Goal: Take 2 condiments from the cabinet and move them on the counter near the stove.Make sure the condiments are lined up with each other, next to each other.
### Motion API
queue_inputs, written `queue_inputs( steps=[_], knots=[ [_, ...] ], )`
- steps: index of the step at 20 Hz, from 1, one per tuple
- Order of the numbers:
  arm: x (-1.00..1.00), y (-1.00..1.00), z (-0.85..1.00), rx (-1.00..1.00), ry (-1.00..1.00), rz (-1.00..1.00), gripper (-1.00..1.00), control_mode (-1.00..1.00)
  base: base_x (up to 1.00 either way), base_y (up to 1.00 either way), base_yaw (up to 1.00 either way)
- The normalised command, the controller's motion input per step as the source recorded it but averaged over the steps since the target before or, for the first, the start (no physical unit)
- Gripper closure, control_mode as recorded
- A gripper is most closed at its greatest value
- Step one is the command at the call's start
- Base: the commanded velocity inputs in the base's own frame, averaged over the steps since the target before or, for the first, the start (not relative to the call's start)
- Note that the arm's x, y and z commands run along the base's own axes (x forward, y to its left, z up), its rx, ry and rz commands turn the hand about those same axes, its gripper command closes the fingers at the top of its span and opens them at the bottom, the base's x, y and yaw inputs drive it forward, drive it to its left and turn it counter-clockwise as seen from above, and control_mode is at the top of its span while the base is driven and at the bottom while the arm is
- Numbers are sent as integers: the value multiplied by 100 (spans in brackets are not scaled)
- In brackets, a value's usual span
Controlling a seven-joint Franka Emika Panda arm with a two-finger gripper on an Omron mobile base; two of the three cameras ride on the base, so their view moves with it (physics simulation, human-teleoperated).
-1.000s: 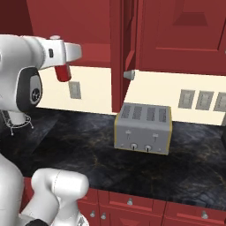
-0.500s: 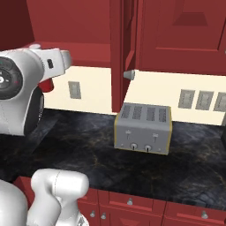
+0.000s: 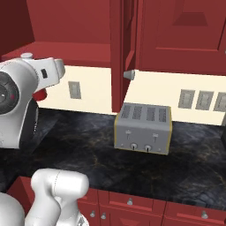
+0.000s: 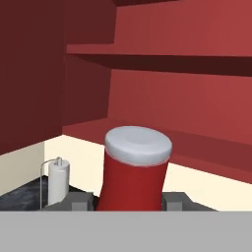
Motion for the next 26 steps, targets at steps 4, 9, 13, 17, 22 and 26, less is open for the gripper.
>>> queue_inputs(
  steps=[4, 9, 13, 17, 22, 26],
  knots=[
    [-51, 0, -3, 0, 0, 0, 100, -100, 0, 0, 0],
    [-60, 0, -1, 0, 3, 0, 100, -100, 0, 0, 0],
    [-35, 0, -24, 0, 2, 0, 100, -100, 0, 0, 0],
    [-31, 0, -19, 0, 3, 0, 100, -100, 0, 0, 0],
    [-17, 0, -17, 0, 3, 0, 100, -100, 0, 0, 0],
    [0, 0, -10, 0, 0, 0, 100, 100, 0, 0, 0]
  ],
)
